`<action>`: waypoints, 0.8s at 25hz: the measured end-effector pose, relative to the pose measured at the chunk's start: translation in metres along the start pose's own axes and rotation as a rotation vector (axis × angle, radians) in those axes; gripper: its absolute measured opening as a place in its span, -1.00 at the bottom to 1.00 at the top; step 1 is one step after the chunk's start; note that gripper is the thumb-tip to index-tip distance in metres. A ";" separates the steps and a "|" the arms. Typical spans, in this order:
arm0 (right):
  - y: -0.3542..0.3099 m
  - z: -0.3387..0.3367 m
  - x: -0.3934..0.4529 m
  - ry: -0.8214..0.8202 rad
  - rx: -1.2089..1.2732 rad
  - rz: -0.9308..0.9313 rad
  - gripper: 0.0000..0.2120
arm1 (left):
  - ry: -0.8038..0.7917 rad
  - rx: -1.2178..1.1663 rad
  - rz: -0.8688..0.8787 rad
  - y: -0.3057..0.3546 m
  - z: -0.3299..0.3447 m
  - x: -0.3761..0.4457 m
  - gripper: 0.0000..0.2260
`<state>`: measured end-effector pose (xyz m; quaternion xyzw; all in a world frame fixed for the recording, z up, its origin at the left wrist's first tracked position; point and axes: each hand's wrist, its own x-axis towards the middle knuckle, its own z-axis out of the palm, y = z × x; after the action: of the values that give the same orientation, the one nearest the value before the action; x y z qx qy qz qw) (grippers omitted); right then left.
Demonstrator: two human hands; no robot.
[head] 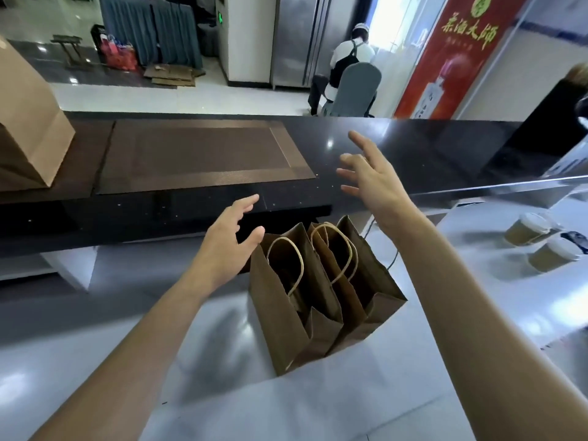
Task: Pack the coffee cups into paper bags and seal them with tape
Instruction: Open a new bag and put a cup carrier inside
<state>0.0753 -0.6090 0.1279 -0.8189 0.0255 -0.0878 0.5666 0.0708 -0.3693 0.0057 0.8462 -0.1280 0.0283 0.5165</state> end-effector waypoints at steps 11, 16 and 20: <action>0.048 0.016 -0.173 0.507 -0.008 0.032 -0.60 | -0.187 -0.138 -0.056 -0.022 0.008 0.001 -0.47; 0.084 0.056 -0.226 0.520 -0.013 0.172 -0.66 | -0.193 -0.170 -0.094 -0.027 0.014 0.002 -0.51; 0.111 0.081 -0.240 0.439 0.029 0.405 -0.73 | -0.164 -0.171 -0.098 -0.028 0.014 -0.005 -0.51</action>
<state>-0.1404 -0.5404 -0.0310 -0.7504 0.3088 -0.1483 0.5653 0.0713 -0.3685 -0.0259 0.8038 -0.1302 -0.0772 0.5753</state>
